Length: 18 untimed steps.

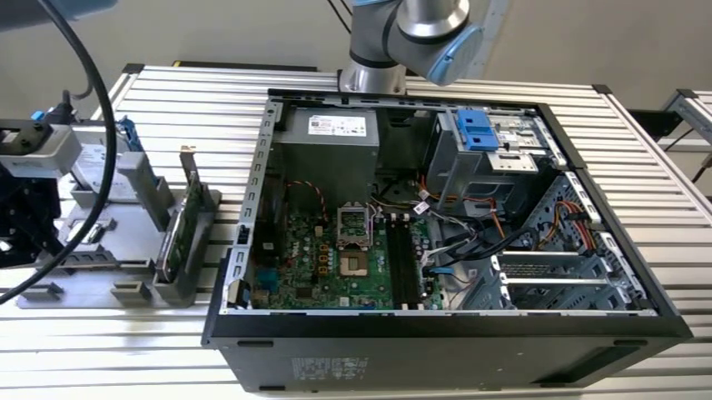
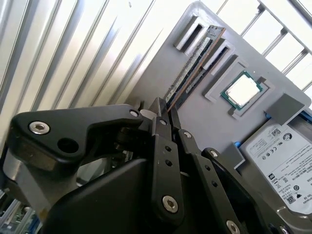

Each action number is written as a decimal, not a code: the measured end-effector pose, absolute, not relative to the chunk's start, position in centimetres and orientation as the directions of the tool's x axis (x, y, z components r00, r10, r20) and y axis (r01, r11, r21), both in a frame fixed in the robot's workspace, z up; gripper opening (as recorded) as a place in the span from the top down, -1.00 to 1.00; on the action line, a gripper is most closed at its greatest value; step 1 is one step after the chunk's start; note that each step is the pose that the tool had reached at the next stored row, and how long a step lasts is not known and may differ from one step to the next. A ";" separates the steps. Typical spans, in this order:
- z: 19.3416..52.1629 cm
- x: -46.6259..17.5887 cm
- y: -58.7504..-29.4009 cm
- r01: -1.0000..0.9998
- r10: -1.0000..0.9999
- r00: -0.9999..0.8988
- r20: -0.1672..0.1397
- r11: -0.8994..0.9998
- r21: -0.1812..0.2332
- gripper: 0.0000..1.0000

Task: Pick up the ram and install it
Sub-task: 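Pick up the ram and move it above insertion slot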

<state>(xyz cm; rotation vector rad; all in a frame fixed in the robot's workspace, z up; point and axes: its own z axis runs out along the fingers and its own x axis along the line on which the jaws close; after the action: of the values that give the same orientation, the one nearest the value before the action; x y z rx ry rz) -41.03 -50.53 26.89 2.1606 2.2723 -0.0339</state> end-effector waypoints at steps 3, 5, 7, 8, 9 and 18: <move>27.1 -41.0 -50.5 0.999 0.999 -0.050 -0.019 0.050 -0.012 1.00; 27.1 -41.0 -50.5 0.999 0.999 -0.050 -0.019 0.050 -0.012 1.00; 27.2 -41.0 -50.5 0.999 0.999 -0.050 -0.019 0.049 -0.011 1.00; 27.3 -41.0 -50.5 0.999 0.999 -0.050 -0.019 0.049 -0.012 1.00; 27.3 -41.0 -50.5 0.999 0.999 -0.049 -0.019 0.049 -0.012 1.00; 27.7 -41.0 -50.5 0.999 0.999 -0.048 -0.019 0.048 -0.011 1.00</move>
<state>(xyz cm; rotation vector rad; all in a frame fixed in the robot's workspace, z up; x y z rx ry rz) -41.02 -50.54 27.70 2.1628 2.2701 -0.0338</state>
